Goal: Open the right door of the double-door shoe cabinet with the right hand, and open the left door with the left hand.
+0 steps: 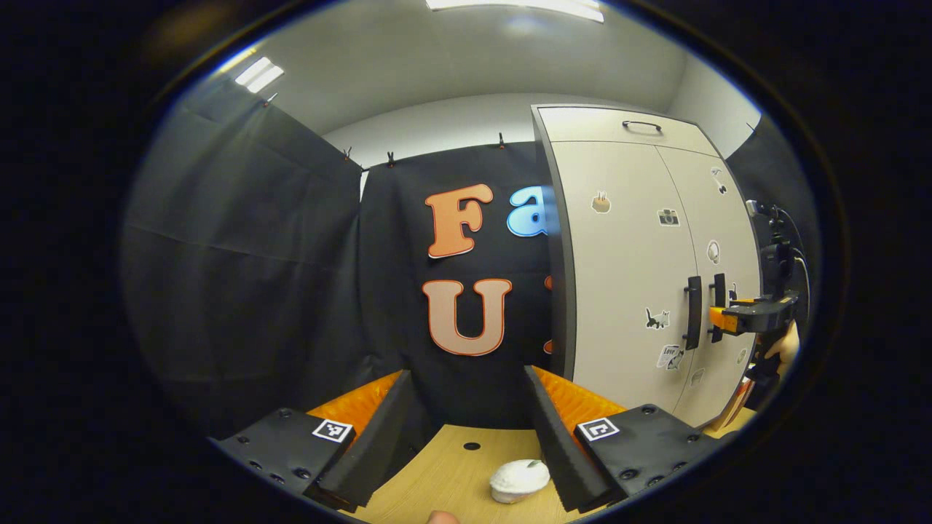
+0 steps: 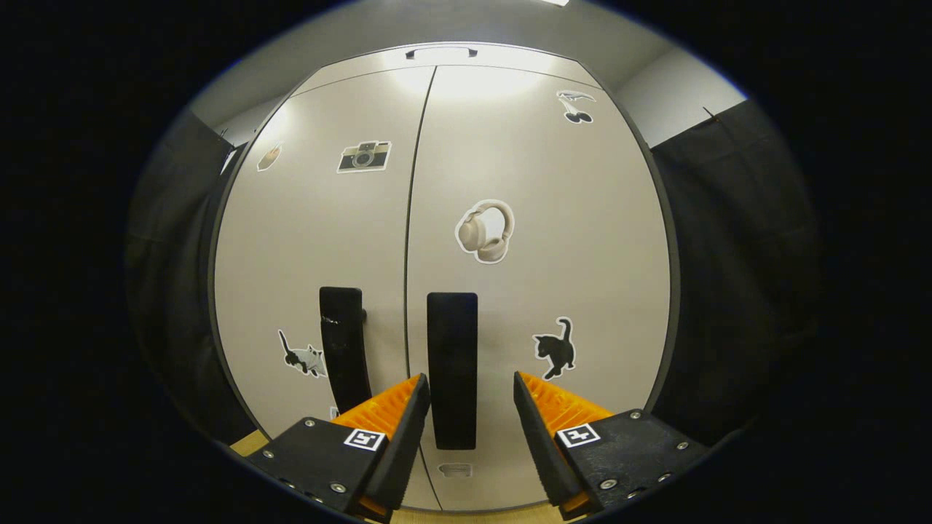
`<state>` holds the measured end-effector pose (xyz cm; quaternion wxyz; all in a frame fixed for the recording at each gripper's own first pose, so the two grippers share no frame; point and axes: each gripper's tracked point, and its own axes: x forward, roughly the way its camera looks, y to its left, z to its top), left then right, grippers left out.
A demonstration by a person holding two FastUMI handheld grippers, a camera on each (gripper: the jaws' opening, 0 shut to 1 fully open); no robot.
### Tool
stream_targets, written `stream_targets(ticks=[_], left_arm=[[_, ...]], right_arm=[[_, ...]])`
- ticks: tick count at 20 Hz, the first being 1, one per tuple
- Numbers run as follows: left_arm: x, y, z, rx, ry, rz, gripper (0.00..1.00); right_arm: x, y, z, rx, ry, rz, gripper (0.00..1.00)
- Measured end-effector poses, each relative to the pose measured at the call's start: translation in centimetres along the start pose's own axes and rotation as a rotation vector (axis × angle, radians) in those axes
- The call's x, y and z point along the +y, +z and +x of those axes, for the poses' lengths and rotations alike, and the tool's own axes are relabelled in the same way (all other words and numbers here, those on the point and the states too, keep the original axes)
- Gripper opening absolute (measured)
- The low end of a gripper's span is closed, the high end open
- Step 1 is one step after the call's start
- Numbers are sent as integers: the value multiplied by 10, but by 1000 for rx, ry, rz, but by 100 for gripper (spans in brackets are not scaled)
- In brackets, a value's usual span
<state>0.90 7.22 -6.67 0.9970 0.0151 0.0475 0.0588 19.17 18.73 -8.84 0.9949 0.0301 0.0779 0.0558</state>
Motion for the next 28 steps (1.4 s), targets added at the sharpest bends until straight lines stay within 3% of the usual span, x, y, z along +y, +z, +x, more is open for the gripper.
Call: stream_targets(ticks=[7,10,17,28], left_arm=[[4,-2,-8,3,3,-13,95],[4,0,-13,0,5,-17,95],[-7,5,-32,0,-21,-42,95],[-54,19,-69,-2,-101,-59,95]], right_arm=[[7,-7,8,31,27,51,35],[6,-9,7,35,33,49,33],[3,-6,-12,39,79,30,14],[-14,0,-44,29,135,6,9]])
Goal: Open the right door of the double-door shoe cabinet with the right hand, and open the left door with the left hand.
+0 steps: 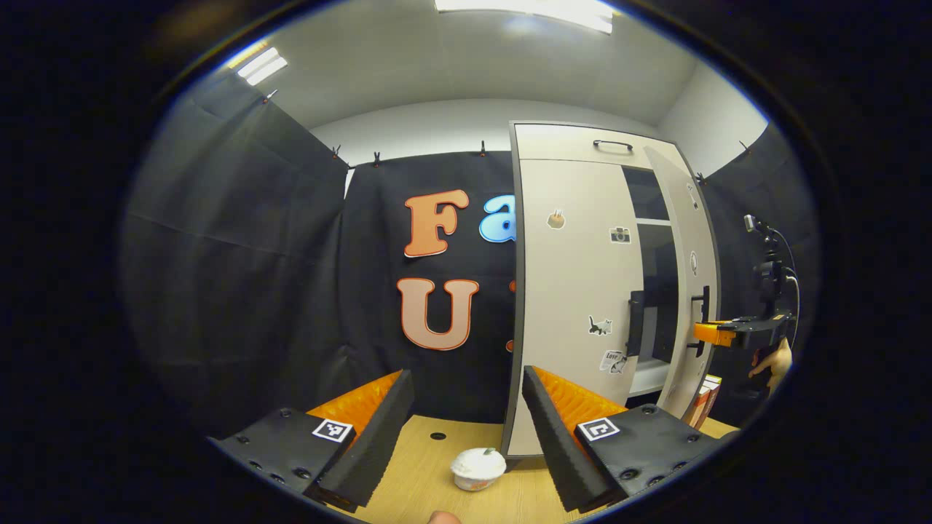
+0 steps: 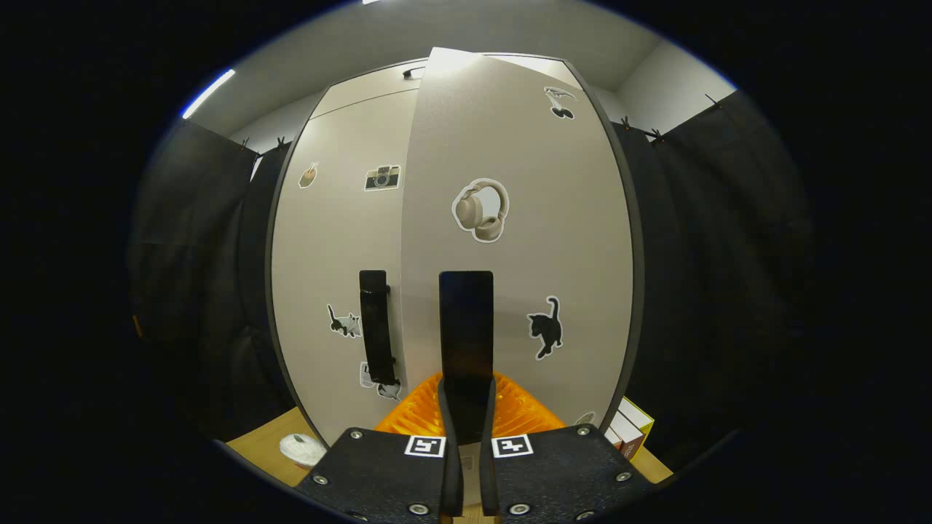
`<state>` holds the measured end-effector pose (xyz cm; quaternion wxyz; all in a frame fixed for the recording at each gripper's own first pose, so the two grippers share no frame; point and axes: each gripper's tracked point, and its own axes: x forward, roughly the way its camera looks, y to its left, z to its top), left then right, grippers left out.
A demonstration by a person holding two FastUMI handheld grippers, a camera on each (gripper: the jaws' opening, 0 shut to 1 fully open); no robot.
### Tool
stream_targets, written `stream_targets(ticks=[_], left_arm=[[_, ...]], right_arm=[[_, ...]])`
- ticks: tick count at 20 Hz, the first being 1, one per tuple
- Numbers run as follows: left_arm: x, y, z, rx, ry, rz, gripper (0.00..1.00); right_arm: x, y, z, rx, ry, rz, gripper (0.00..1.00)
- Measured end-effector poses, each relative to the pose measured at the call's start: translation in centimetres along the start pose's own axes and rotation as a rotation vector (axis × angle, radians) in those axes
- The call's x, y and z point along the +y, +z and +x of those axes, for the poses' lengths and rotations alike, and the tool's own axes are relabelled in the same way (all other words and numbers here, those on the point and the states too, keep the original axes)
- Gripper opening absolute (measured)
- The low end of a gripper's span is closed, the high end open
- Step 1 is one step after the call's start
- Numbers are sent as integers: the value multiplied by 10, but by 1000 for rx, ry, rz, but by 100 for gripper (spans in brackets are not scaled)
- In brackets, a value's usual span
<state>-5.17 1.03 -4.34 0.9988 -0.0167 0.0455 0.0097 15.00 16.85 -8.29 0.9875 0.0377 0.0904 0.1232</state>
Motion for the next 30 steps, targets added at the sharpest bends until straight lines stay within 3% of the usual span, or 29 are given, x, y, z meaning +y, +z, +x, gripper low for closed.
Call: stream_targets(ticks=[8,13,16,23,27,30], left_arm=[[-35,8,-18,-17,-46,-4,95],[-59,6,-20,-10,-83,-9,95],[-72,9,-22,-19,-103,-13,95],[-79,8,-22,-17,-109,-1,95],[-89,6,-16,-17,-120,7,95],[-95,3,-15,-10,-124,20,95]], right_arm=[[-19,3,-19,-18,-22,-13,8],[-48,8,-27,-47,-100,-87,7],[-57,10,-34,-53,-137,-80,0],[-64,8,-39,-41,-121,-60,0],[-80,10,-42,-50,-154,-55,3],[-84,8,-43,-43,-164,-30,0]])
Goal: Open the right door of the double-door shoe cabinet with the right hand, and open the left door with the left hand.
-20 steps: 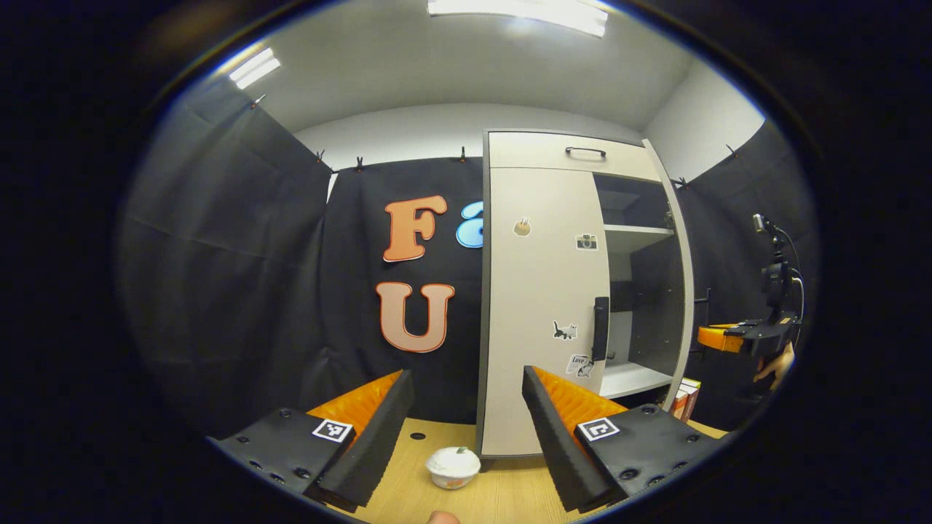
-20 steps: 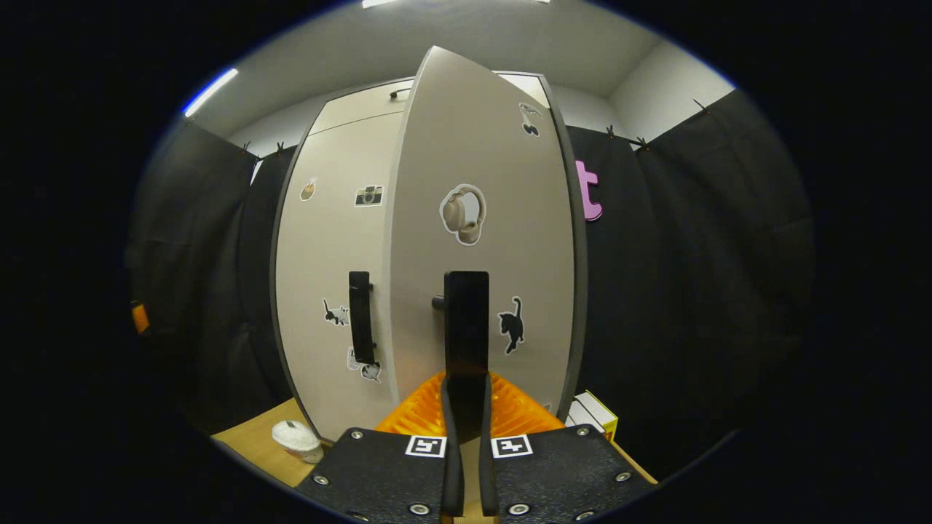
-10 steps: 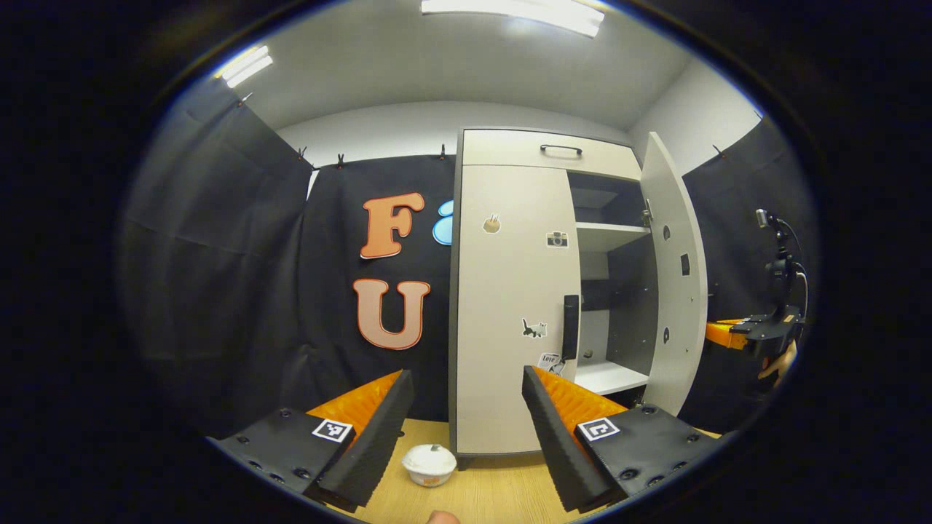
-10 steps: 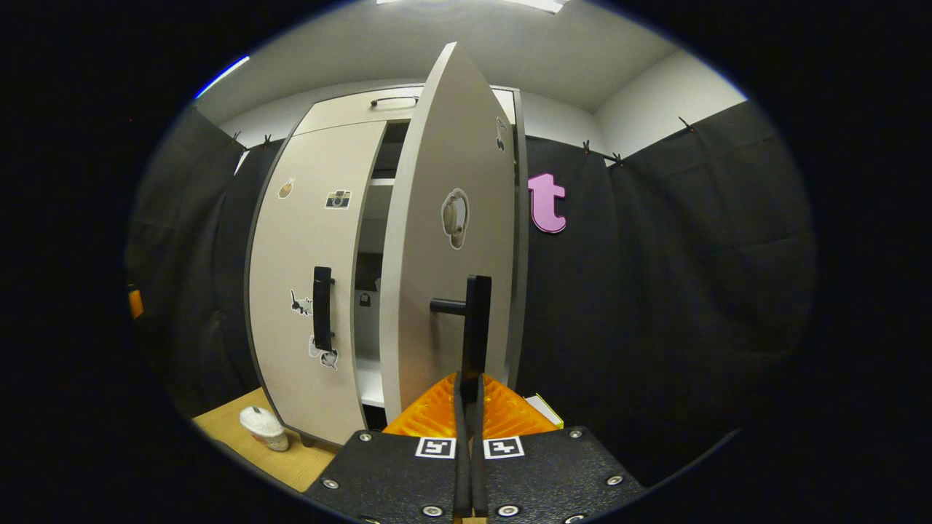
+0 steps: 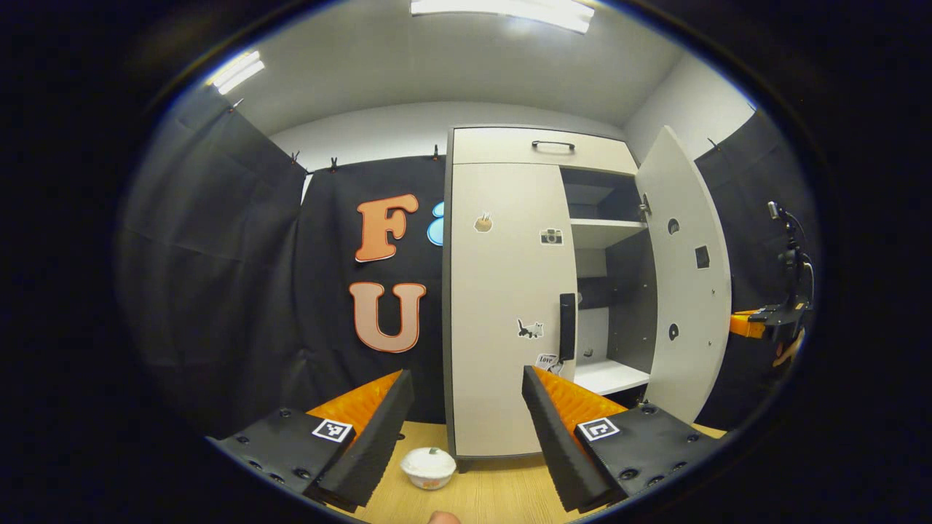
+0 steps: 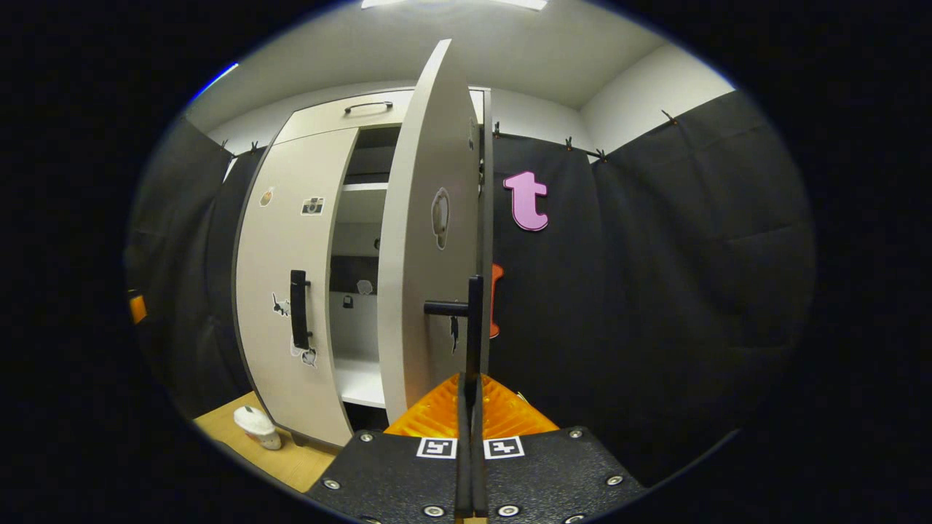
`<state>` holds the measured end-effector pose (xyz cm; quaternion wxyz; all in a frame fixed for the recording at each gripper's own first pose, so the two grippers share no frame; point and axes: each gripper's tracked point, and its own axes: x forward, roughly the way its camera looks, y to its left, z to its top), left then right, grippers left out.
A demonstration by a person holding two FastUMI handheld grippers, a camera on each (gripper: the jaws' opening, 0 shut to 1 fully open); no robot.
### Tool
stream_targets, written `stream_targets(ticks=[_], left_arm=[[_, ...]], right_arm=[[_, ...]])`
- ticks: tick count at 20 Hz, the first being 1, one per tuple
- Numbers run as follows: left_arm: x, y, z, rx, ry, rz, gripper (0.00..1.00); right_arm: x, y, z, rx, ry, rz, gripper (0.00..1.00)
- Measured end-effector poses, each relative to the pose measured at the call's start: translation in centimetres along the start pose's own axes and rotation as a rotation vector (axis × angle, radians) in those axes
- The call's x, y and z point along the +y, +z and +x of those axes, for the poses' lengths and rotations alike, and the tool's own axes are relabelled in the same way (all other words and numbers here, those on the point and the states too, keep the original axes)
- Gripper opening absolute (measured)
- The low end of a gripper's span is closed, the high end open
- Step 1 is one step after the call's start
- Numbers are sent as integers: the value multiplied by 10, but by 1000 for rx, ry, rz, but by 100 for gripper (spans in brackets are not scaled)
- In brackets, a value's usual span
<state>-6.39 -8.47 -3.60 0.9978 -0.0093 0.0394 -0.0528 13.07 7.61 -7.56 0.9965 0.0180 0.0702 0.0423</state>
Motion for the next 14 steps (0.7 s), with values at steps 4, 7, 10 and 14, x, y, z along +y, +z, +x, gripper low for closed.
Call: stream_targets(ticks=[4,7,10,14], left_arm=[[-20,-4,14,9,-18,-20,96],[-33,-6,23,12,-37,-35,96],[-48,-6,34,11,-56,-48,95],[-67,-10,54,14,-74,-43,97]], right_arm=[[-9,1,3,-10,-16,3,0],[-13,0,1,-10,-21,19,0],[-22,1,2,-25,-44,38,0],[-19,2,0,-45,-19,76,3]])
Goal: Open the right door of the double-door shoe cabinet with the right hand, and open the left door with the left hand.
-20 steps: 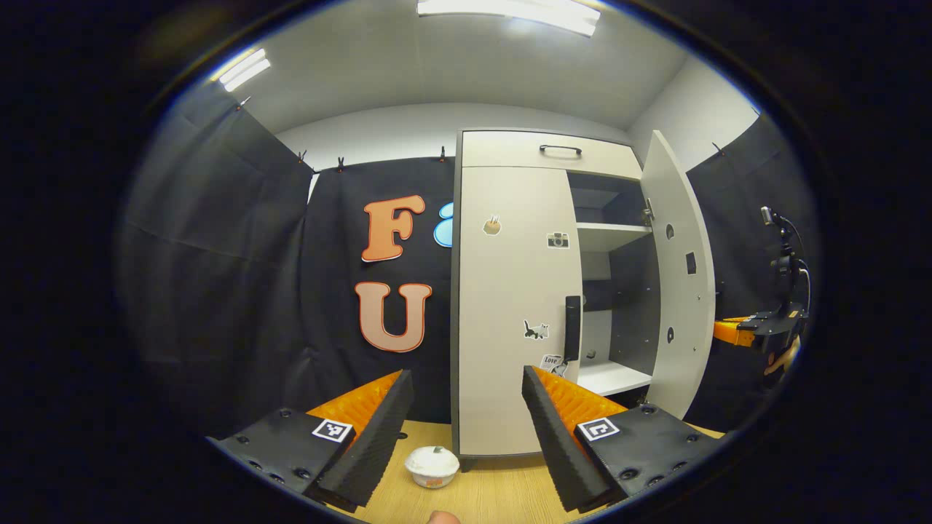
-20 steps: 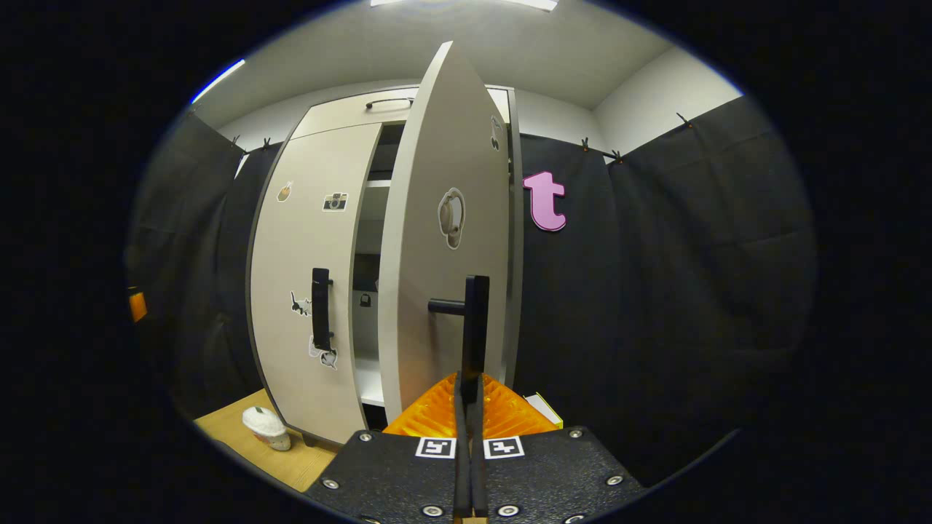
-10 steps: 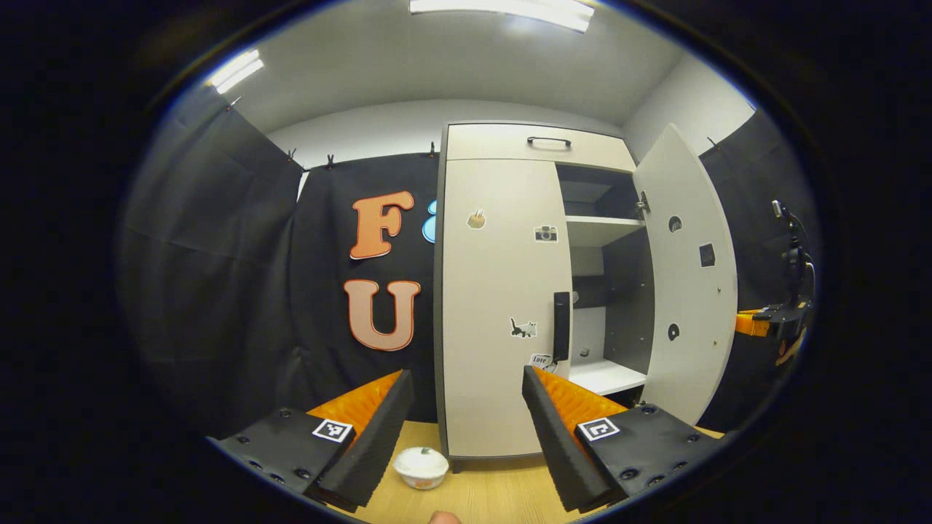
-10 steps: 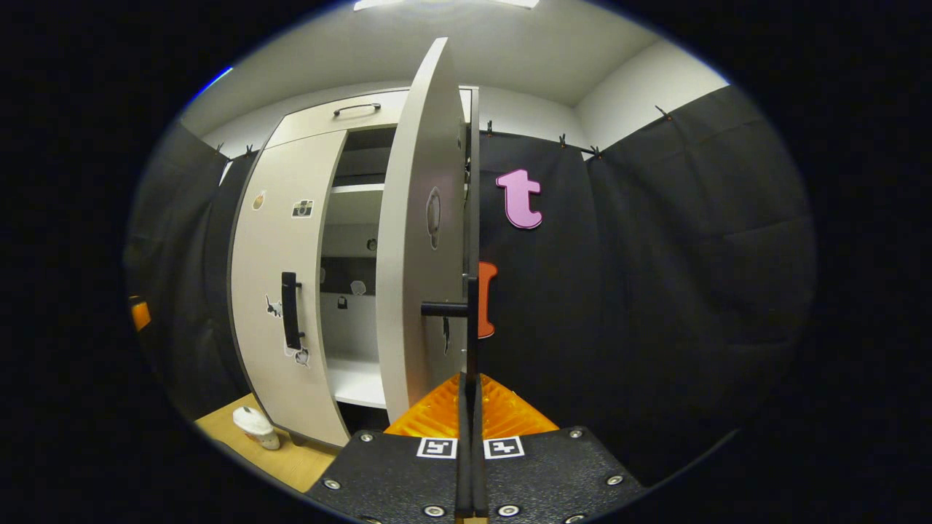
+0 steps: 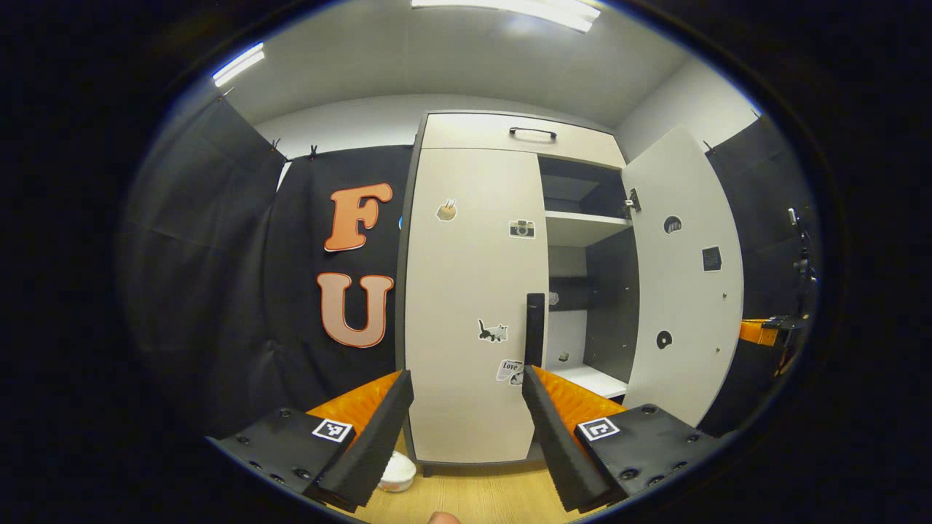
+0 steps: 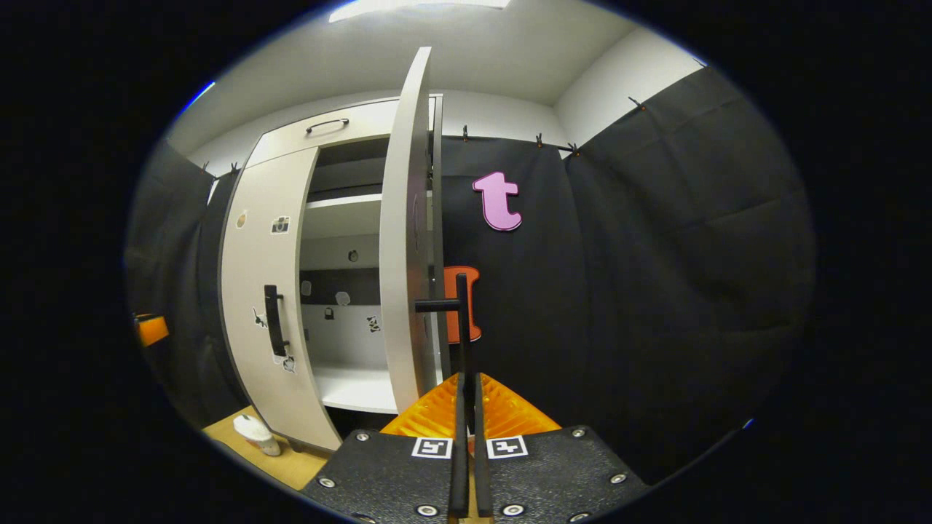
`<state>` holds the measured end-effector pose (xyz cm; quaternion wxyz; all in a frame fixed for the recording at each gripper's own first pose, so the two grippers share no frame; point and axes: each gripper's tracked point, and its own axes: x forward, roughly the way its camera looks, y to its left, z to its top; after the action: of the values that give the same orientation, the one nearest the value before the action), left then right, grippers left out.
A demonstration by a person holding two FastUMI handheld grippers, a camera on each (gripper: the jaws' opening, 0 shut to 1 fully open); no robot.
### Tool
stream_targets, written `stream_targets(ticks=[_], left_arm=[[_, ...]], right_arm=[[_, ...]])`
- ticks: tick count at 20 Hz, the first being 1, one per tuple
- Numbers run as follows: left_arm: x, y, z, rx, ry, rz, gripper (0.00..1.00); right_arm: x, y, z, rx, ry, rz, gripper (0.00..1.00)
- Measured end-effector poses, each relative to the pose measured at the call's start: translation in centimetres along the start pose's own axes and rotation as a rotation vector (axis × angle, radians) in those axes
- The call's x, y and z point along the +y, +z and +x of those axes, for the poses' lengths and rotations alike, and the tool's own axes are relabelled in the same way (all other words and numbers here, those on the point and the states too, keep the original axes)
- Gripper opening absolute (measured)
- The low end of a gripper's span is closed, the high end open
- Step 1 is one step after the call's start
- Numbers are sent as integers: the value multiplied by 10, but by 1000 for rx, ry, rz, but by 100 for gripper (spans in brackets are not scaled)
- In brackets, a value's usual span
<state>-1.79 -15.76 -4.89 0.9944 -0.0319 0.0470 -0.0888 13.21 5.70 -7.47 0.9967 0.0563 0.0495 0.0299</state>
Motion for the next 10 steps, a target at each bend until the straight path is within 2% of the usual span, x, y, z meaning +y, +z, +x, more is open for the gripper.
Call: stream_targets(ticks=[1,3,4,5,6,8,10], left_arm=[[-7,-2,6,0,-7,1,96],[-20,-4,21,5,-24,-5,96],[-28,-6,29,8,-32,-11,96],[-36,-9,37,12,-42,-15,96],[-45,-11,46,16,-54,-17,96],[-57,-12,67,14,-66,-19,96],[-71,-16,87,11,-72,-17,97]], right_arm=[[-9,2,0,-12,-33,-19,7],[-23,6,-4,-27,-87,-47,32],[-26,7,-7,-35,-96,-52,53],[-29,9,-8,-46,-101,-54,62],[-32,11,-8,-57,-110,-53,76],[-36,15,-9,-77,-127,-45,89],[-39,16,-9,-92,-141,-38,93]])
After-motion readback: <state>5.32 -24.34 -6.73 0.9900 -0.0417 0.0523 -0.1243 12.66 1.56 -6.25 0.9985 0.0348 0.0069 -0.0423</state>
